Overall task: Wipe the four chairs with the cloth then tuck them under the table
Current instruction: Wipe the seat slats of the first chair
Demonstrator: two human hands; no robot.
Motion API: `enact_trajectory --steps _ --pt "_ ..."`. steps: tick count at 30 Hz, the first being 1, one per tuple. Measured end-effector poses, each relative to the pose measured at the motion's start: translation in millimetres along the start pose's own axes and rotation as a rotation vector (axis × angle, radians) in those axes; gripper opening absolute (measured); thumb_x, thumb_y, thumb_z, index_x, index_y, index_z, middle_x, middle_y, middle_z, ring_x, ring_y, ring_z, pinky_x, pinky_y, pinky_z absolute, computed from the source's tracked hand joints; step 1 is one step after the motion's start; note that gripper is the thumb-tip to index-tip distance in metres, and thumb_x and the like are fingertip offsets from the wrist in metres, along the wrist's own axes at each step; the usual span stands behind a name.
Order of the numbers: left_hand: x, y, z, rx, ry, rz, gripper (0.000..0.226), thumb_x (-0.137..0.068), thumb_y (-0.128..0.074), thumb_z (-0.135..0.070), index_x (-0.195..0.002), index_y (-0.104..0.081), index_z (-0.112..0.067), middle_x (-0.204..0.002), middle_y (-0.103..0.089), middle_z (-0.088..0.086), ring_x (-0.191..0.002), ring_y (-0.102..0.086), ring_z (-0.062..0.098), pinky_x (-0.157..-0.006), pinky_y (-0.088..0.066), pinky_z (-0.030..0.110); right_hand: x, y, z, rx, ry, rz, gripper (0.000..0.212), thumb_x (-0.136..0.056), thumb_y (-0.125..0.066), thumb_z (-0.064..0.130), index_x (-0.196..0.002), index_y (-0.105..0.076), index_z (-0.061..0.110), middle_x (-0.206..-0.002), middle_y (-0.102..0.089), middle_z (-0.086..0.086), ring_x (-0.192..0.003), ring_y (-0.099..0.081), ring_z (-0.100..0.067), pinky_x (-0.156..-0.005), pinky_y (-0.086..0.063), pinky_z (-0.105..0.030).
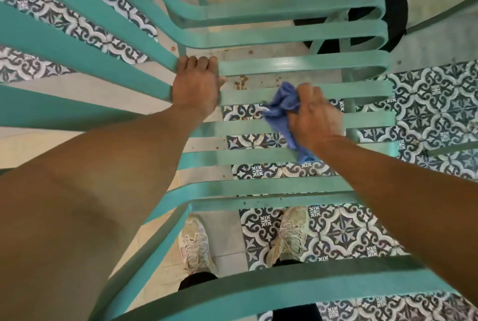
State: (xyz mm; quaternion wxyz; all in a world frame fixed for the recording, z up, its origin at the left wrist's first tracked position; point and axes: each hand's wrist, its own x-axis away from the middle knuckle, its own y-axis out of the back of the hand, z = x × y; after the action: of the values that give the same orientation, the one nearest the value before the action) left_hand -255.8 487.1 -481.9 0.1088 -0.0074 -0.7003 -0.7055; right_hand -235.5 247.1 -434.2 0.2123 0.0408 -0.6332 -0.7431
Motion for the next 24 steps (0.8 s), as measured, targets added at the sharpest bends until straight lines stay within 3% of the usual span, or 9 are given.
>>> enact_trajectory --steps 4,6,9,11,13,16,19,21,24 --pt "0.5 1.1 -0.1 -0.001 0.011 0.022 0.045 -0.101 -0.038 -0.036 -0.126 -0.048 0.000 -0.119 -0.058 0.024 -0.110 -0.050 0.040 -0.104 -0.028 0.047 -1.5 21.6 -54.3 -0.089 -0.543 -0.151 0.031 -0.098 -0.043 0.029 -0.117 -0.041 0.005 -0.112 -0.053 -0.022 -0.088 -0.060 -0.039 -0.064 -0.030 -0.035" --pt "1.1 1.1 -0.9 -0.010 0.011 0.018 0.045 -0.101 -0.038 -0.036 -0.125 -0.048 0.000 -0.118 -0.058 0.024 -0.109 -0.050 0.040 -0.104 -0.029 0.047 -12.6 16.4 -31.9 -0.151 -0.658 -0.179 0.032 -0.098 -0.045 0.027 -0.121 -0.041 0.006 -0.117 -0.052 -0.018 -0.087 -0.057 -0.031 -0.064 -0.034 -0.033" --pt "2.5 1.8 -0.6 0.002 0.003 0.012 0.043 -0.099 -0.038 -0.033 -0.121 -0.052 0.001 -0.112 -0.060 0.024 -0.106 -0.052 0.040 -0.103 -0.030 0.048 -51.1 -7.1 55.6 -0.139 -0.274 -0.109 0.034 -0.096 -0.051 0.028 -0.126 -0.044 0.012 -0.124 -0.050 -0.010 -0.092 -0.051 -0.018 -0.068 -0.048 -0.033" --pt "2.9 3.3 0.1 0.025 -0.011 0.020 0.045 -0.087 -0.036 -0.025 -0.115 -0.057 0.003 -0.106 -0.061 0.025 -0.103 -0.053 0.041 -0.103 -0.031 0.048 -83.7 -20.6 115.9 -0.151 -0.013 -0.037 0.033 -0.095 -0.048 0.023 -0.127 -0.046 0.015 -0.124 -0.050 -0.009 -0.105 -0.055 -0.024 -0.073 -0.046 -0.034" --pt "2.5 2.9 1.1 0.021 -0.014 0.028 0.045 -0.082 -0.037 -0.020 -0.112 -0.059 0.004 -0.103 -0.061 0.025 -0.101 -0.053 0.041 -0.103 -0.031 0.048 -110.3 -20.5 140.7 -0.201 0.063 -0.017 0.035 -0.092 -0.048 0.021 -0.128 -0.047 0.020 -0.122 -0.050 -0.010 -0.106 -0.056 -0.028 -0.074 -0.046 -0.035" --pt "1.8 1.5 -0.8 0.014 0.002 0.029 0.041 -0.097 -0.042 -0.027 -0.123 -0.053 0.004 -0.111 -0.060 0.025 -0.106 -0.052 0.041 -0.105 -0.030 0.049 -117.4 -8.5 90.6 -0.147 0.019 -0.005 0.034 -0.091 -0.050 0.017 -0.125 -0.047 0.021 -0.124 -0.048 -0.011 -0.102 -0.057 -0.027 -0.076 -0.051 -0.037" --pt "1.6 1.3 -2.0 0.019 0.005 0.019 0.043 -0.100 -0.043 -0.031 -0.127 -0.049 0.002 -0.113 -0.059 0.023 -0.107 -0.051 0.040 -0.107 -0.028 0.048 -113.6 10.6 -10.6 -0.130 -0.276 -0.200 0.034 -0.094 -0.047 0.019 -0.127 -0.045 0.016 -0.127 -0.047 -0.014 -0.100 -0.058 -0.031 -0.072 -0.048 -0.038" --pt "2.0 1.4 -1.5 0.037 0.001 0.003 0.040 -0.099 -0.044 -0.029 -0.124 -0.050 0.002 -0.112 -0.059 0.022 -0.105 -0.051 0.038 -0.106 -0.027 0.047 -117.5 29.8 -64.9 -0.134 -0.520 -0.304 0.039 -0.094 -0.045 0.024 -0.131 -0.041 0.012 -0.129 -0.046 -0.017 -0.109 -0.056 -0.037 -0.079 -0.045 -0.043" --pt "2.6 1.2 -1.7 0.024 0.002 0.016 0.039 -0.099 -0.043 -0.028 -0.124 -0.050 0.001 -0.112 -0.059 0.021 -0.105 -0.050 0.038 -0.105 -0.028 0.046 -137.9 38.5 -74.3 -0.130 -0.652 -0.355 0.039 -0.093 -0.049 0.028 -0.128 -0.044 0.011 -0.132 -0.046 -0.015 -0.115 -0.053 -0.034 -0.088 -0.044 -0.043"
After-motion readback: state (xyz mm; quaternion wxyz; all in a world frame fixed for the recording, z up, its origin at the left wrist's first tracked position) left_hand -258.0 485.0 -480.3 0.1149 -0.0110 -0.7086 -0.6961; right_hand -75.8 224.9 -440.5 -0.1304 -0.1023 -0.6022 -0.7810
